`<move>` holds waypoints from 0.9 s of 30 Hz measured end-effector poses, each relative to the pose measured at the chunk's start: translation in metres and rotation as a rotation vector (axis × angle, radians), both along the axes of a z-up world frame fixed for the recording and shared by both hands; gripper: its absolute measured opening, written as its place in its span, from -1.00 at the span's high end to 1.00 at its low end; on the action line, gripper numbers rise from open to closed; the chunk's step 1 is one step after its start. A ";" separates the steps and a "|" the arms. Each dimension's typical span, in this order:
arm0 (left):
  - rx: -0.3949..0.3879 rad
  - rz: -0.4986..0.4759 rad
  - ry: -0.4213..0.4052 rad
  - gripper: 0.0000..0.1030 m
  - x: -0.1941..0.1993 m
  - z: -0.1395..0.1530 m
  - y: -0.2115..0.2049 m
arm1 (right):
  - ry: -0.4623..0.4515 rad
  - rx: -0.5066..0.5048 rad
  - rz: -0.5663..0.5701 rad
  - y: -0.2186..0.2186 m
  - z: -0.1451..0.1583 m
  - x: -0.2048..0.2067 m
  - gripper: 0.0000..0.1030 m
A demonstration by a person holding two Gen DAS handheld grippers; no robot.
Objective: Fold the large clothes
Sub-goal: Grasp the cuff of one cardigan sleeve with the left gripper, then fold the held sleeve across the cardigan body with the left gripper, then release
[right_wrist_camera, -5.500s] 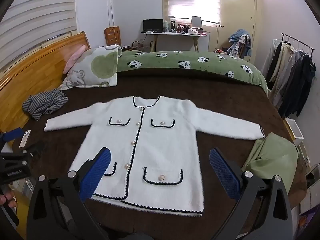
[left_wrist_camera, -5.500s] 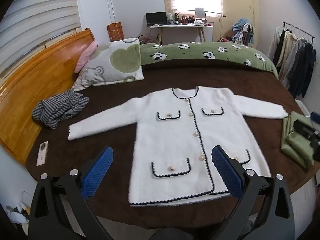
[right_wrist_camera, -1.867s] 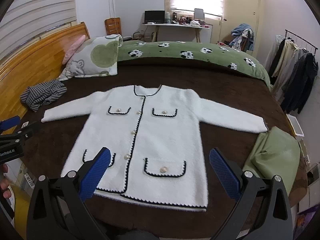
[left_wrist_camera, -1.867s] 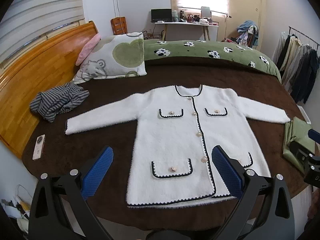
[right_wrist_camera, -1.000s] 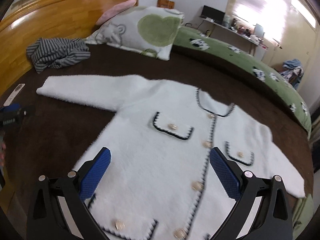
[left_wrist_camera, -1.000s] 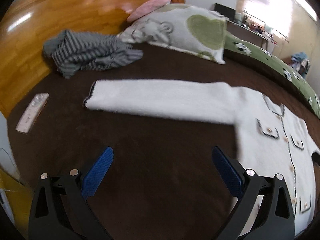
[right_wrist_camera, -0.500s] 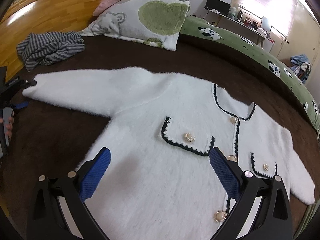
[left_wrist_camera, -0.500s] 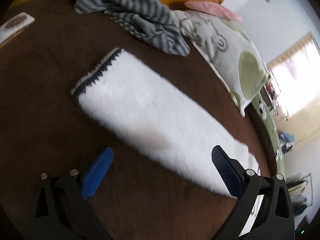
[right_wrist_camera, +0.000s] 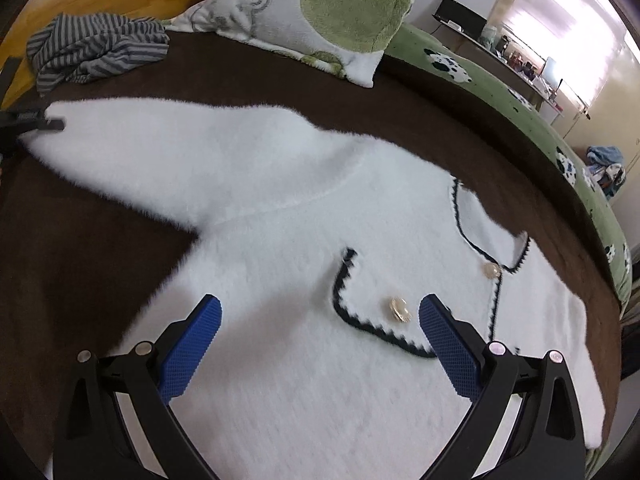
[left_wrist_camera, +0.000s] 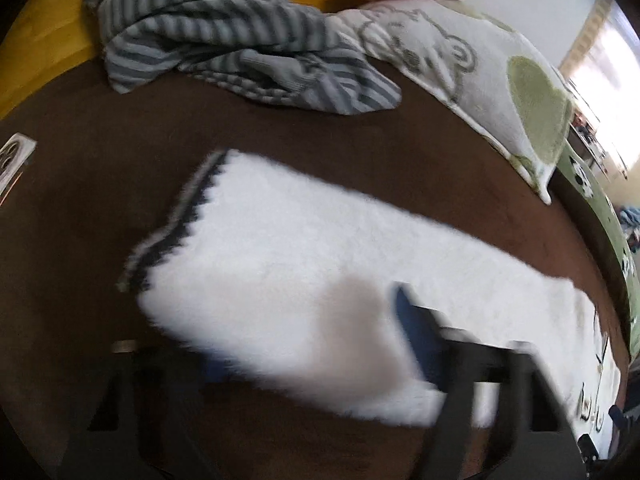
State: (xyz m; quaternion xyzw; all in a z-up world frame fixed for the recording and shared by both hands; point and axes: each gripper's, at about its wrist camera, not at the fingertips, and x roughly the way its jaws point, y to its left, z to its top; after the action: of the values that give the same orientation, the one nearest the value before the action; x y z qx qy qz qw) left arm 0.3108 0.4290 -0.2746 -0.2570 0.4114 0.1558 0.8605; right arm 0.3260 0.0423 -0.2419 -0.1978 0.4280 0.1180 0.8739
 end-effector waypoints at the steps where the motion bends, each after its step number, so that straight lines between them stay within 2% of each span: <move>1: -0.034 0.019 -0.014 0.35 -0.004 -0.002 0.008 | 0.008 0.020 -0.005 0.002 0.000 0.006 -0.90; 2: -0.083 0.034 -0.038 0.45 -0.008 -0.004 0.016 | 0.022 0.051 -0.008 0.004 0.000 0.012 -0.90; 3: -0.156 0.054 -0.078 0.64 -0.015 -0.008 0.027 | 0.039 0.081 -0.011 0.006 0.001 0.016 -0.90; 4: -0.182 0.053 -0.100 0.65 -0.018 -0.009 0.030 | 0.059 0.111 -0.013 0.008 0.001 0.021 -0.90; 7: -0.126 0.001 -0.113 0.77 -0.021 -0.007 0.021 | 0.067 0.116 -0.033 0.020 0.002 0.034 -0.90; 10: -0.120 -0.008 -0.134 0.78 -0.025 -0.004 0.015 | 0.042 0.095 -0.053 0.028 0.000 0.047 -0.90; 15: -0.092 -0.045 -0.136 0.78 -0.024 0.003 0.007 | 0.087 0.049 -0.096 0.028 -0.029 0.071 -0.90; 19: -0.081 -0.051 -0.153 0.78 -0.025 0.007 0.005 | 0.104 0.077 -0.100 0.023 -0.040 0.076 -0.90; 24: 0.013 -0.061 -0.127 0.78 -0.021 0.019 -0.006 | 0.127 0.106 -0.118 0.020 -0.040 0.081 -0.90; 27: 0.067 -0.084 -0.125 0.78 -0.019 0.034 -0.016 | 0.099 0.071 -0.137 0.026 -0.030 0.079 -0.90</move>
State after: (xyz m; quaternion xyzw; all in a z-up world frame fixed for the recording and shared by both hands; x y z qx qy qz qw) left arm 0.2917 0.4126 -0.2402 -0.2197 0.3617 0.1171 0.8984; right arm 0.4053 0.0680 -0.2722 -0.1307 0.4787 0.0825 0.8643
